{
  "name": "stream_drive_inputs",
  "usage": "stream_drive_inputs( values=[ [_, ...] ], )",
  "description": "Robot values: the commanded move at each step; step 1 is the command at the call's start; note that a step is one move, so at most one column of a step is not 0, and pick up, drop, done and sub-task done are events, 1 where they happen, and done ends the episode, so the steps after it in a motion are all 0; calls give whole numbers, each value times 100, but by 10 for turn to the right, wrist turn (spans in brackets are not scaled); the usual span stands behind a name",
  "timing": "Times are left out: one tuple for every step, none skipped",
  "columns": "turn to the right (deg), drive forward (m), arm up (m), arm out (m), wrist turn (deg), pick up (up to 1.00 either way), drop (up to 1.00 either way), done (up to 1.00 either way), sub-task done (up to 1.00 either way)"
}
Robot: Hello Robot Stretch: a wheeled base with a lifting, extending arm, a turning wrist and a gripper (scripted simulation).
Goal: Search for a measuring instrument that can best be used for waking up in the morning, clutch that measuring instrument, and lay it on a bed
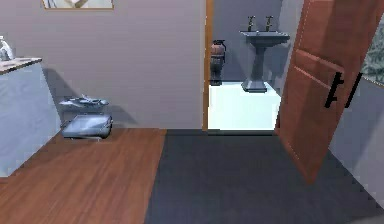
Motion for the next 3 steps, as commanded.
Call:
stream_drive_inputs(
  values=[
    [0,85,0,0,0,0,0,0,0],
    [450,0,0,0,0,0,0,0,0],
    [120,0,0,0,0,0,0,0,0]
  ],
)
